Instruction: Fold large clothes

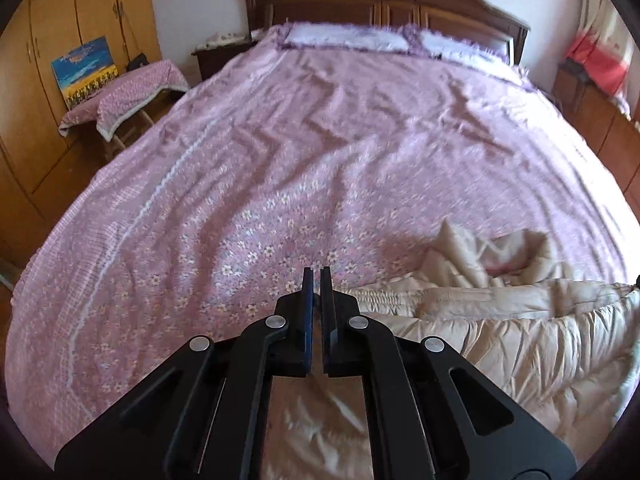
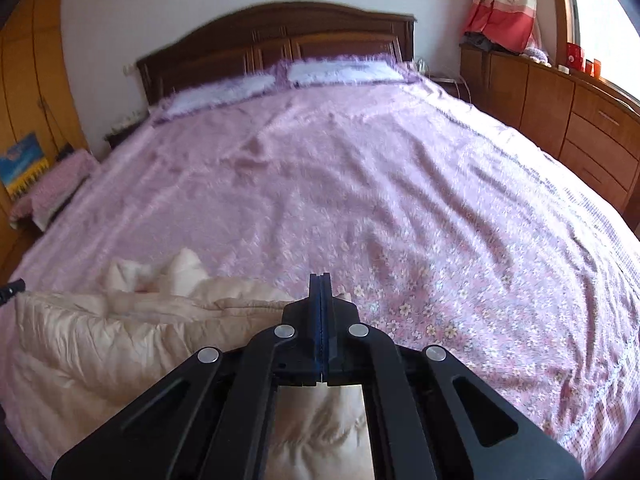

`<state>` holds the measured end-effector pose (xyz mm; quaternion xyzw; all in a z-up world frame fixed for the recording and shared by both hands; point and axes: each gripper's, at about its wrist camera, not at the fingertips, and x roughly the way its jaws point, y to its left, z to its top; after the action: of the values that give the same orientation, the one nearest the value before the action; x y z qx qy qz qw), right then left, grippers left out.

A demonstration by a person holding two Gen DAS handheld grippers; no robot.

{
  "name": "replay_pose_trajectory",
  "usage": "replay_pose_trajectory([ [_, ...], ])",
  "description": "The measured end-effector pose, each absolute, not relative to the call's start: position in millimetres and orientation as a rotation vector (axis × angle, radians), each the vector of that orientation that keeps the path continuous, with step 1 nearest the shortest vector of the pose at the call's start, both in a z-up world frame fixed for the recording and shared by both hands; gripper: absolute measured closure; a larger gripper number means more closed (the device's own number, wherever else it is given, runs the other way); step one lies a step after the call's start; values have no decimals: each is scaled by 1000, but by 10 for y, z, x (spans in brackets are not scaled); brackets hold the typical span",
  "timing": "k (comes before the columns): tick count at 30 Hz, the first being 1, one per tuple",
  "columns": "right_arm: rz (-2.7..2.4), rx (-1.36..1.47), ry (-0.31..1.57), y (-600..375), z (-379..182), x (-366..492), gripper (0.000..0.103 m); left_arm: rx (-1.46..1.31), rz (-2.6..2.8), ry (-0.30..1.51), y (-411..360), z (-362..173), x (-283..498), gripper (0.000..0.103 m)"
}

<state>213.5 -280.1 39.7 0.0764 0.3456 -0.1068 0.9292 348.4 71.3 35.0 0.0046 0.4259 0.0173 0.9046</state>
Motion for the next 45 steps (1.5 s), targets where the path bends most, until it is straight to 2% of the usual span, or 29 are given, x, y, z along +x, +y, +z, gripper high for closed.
replay_pose_trajectory([
  [8, -216, 173, 795, -2867, 66, 2300, 102, -49, 23, 955, 808, 6, 3554, 98],
  [9, -204, 189, 789, -2898, 104, 2282, 101, -60, 13, 949, 835, 46, 3531, 94],
  [12, -173, 221, 763, -2956, 242, 2208, 98, -48, 3, 914, 907, 212, 3445, 65],
  [13, -167, 224, 756, -2973, 283, 2180, 86, -39, -5, 901, 938, 284, 3395, 57],
  [14, -164, 224, 751, -2988, 321, 2151, 77, -38, -11, 896, 969, 333, 3353, 54],
  [15, -163, 226, 746, -3012, 355, 2106, 53, -43, -16, 894, 1001, 371, 3333, 48],
  [16, -159, 226, 739, -3027, 383, 2065, 41, -51, -24, 893, 1035, 405, 3300, 43],
  [21, -103, 193, 755, -3047, 412, 1853, 41, -101, -116, 917, 1132, 435, 3122, 31],
  [23, -72, 190, 778, -3030, 394, 1813, 39, -132, -158, 939, 1119, 377, 3116, 31],
  [29, -47, 205, 837, -2996, 271, 1840, 39, -266, -245, 1010, 1031, 116, 3105, 30],
  [38, 12, 261, 862, -3010, 185, 1780, 41, -181, -253, 989, 942, 73, 2945, 32],
  [40, 30, 264, 856, -2973, 204, 1761, 62, -185, -255, 985, 934, 70, 2913, 57],
  [41, 22, 257, 848, -2947, 222, 1746, 66, -171, -257, 976, 895, 80, 2878, 64],
  [42, 14, 243, 838, -2924, 251, 1728, 79, -153, -266, 962, 862, 106, 2846, 76],
  [43, 8, 222, 820, -2885, 294, 1701, 87, -132, -270, 946, 825, 142, 2812, 84],
  [45, 5, 190, 786, -2818, 386, 1653, 93, -106, -267, 919, 784, 233, 2775, 90],
])
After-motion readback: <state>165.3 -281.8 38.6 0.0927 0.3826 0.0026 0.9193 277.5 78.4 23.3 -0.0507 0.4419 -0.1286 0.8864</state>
